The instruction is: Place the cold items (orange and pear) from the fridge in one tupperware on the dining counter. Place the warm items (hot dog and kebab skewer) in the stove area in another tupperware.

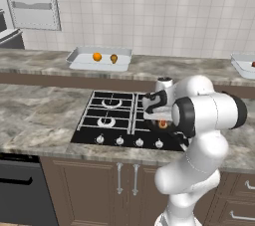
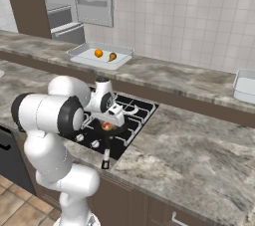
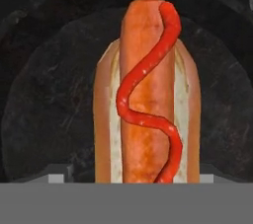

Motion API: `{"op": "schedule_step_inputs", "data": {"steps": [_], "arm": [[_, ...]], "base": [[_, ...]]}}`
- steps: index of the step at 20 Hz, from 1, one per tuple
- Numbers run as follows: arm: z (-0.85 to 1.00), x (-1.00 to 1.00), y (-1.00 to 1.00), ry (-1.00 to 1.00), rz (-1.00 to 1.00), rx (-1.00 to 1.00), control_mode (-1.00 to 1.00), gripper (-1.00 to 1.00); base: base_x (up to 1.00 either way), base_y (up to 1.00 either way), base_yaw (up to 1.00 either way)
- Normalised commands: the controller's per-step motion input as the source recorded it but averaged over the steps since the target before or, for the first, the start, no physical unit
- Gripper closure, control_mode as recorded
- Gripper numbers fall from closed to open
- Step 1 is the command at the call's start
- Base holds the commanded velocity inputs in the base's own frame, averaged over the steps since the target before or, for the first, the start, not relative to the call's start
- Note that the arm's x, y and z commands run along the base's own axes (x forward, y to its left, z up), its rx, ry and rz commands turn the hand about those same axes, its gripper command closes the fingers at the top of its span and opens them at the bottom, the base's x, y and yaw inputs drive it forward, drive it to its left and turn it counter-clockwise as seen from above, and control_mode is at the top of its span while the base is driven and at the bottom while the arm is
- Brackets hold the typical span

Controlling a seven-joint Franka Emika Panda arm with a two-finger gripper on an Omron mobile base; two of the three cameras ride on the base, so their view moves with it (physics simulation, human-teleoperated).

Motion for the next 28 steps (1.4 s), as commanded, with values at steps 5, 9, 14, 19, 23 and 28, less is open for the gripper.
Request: {"op": "schedule_step_inputs", "data": {"steps": [5,9,14,19,23,28], "arm": [[-0.11,0.01,-0.02,0.03,0.08,0.15,-1.00,1.00],[0.22,-0.15,0.00,-0.19,0.00,0.11,-1.00,1.00],[0.64,-0.14,0.00,-0.18,0.00,0.02,-1.00,1.00],[0.84,-0.19,0.00,-0.01,0.00,0.00,-1.00,1.00],[0.83,-0.29,0.00,0.00,0.00,0.00,-1.00,1.00],[0.66,-0.46,0.00,0.00,0.00,0.00,-1.00,1.00]], "base": [[0.00,0.00,0.00],[0.00,0.00,0.00],[0.00,0.00,0.00],[0.00,0.00,0.00],[0.00,0.00,0.00],[0.00,0.00,0.00]]}}
